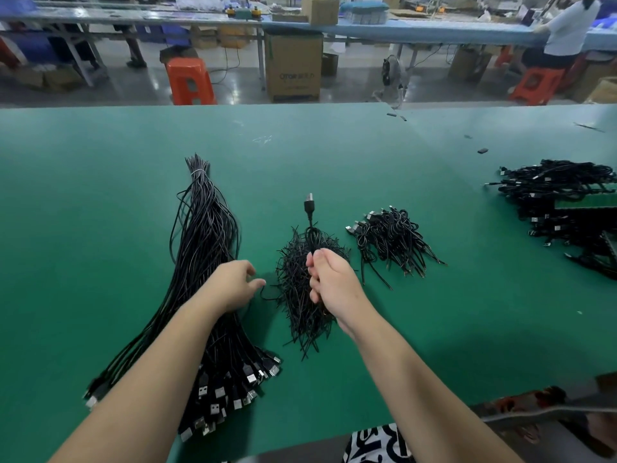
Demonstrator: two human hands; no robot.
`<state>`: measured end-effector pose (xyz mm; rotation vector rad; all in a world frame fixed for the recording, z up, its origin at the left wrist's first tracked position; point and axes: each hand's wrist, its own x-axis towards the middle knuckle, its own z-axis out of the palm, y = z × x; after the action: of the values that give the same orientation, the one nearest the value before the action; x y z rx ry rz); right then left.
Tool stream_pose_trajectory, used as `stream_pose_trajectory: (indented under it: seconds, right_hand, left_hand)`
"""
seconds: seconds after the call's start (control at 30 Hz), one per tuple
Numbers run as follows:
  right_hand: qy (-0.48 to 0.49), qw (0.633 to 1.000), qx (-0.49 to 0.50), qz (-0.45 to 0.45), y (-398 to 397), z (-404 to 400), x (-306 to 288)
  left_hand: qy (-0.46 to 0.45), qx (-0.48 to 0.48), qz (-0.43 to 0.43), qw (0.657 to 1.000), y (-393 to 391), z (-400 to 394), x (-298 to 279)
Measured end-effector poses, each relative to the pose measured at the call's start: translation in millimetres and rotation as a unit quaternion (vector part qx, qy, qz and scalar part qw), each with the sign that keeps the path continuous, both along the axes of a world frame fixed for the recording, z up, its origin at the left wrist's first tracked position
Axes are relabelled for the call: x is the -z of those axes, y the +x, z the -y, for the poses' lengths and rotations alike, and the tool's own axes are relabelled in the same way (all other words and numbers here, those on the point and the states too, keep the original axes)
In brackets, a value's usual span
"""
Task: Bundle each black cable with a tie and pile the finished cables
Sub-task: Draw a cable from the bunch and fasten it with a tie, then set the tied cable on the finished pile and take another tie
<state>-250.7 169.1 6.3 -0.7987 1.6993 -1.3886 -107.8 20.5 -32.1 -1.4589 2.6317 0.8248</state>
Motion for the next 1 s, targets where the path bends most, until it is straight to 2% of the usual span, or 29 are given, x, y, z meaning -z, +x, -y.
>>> stream_pose_trajectory:
  seconds: [0.1,0.37,0.53,0.67,0.77,0.87,0.93,1.0]
  right_hand:
    - [0.000,1.000,0.002,0.010,-1,-1,1]
    - [0.014,1.000,0.002,0.006,-4,-3,4]
    - [0.023,1.000,-0.009,-0.015,-2,-5,4]
    - [0.022,1.000,-0.011,-0.017,-3,-7,4]
    - [0.025,0.999,-0.003,-0.029,-6,-8,6]
    - [0.027,0.998,0.006,-0.054,-8,-8,8]
    - [0.016,0.998,-0.009,-0.056,-9,-8,9]
    - [0.003,0.996,-0.045,-0.076,-9,-9,9]
  left_hand:
    - [-0.016,-0.002,0.051,0.999,-5,-2,19]
    - [-0.051,-0.044,0.063,0.996,-12,-5,27]
    - [0.011,-0.055,0.109,0.992,-20,-4,25]
    - [0.004,-0.044,0.113,0.993,-22,-2,26]
    - [-0.032,-0.057,0.069,0.995,-16,-3,21]
    - [-0.046,-0.108,-0.027,0.993,-6,2,8]
    - [-0.002,-0.118,-0.103,0.988,1,4,-2]
    - [0.084,-0.122,-0.213,0.966,6,2,-12]
